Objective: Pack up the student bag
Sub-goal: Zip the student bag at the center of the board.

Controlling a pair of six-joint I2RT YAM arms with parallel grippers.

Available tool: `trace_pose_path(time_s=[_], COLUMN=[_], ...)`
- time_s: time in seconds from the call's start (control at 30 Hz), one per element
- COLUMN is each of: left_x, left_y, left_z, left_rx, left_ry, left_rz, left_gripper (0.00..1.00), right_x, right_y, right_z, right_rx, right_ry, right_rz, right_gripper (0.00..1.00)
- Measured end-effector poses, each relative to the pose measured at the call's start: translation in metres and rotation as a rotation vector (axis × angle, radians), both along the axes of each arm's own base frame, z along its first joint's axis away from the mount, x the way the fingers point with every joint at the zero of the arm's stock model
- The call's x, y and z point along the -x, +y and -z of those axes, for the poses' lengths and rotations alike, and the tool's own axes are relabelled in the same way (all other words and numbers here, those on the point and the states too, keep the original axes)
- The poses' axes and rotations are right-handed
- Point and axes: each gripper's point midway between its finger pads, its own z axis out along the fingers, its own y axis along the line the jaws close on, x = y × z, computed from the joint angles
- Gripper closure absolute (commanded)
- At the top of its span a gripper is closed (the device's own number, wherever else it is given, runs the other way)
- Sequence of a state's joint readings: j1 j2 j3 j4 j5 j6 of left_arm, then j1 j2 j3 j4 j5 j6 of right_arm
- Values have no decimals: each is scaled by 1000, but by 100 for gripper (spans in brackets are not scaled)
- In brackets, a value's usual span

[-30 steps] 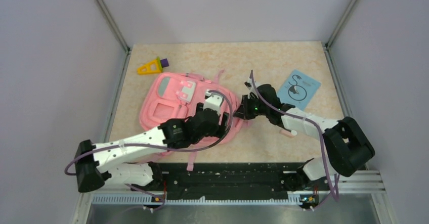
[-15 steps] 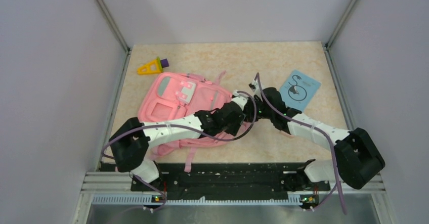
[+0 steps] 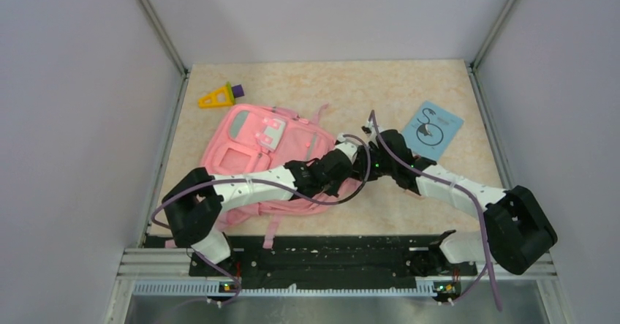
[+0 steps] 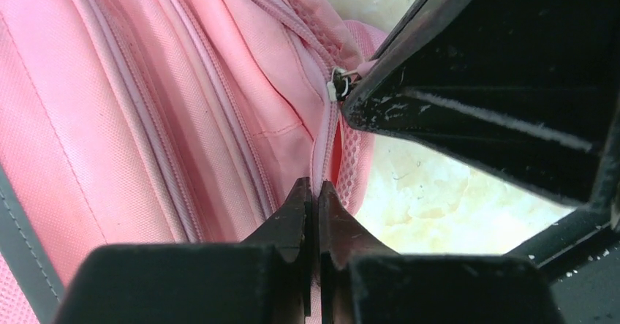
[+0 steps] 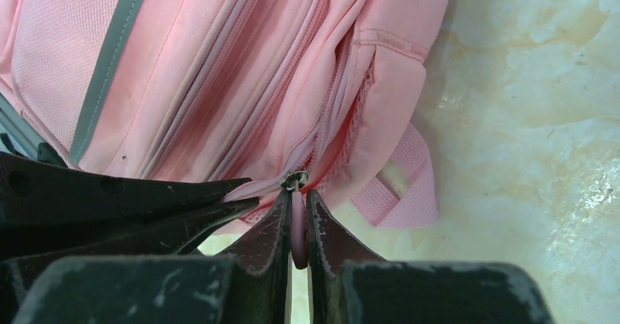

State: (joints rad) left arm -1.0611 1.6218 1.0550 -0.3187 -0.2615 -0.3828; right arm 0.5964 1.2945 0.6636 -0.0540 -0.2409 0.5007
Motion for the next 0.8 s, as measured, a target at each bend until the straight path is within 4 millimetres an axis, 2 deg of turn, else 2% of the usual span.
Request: trace_pose_path(time_s=[0.17,0.43,0.67,0.8], left_x=[13,44,67,74], left_y=[9,36,62,75], left_z=[-4,-21,-40,-46], left_rx=[48,125,146,142], left_ry=[15,46,79,86], left_rz=[-5,11,35,29], left_gripper=[100,100,100,100], right_x=[3,4,8,12], right_y=[1,6,23,36], right_z=[-3,-14,-17,-17], right_rx=[-23,-65,-113,-158], right_ry=[21,36,80,120], right_rz=[-34,-100,-202,-268], right_gripper=[100,100,100,100])
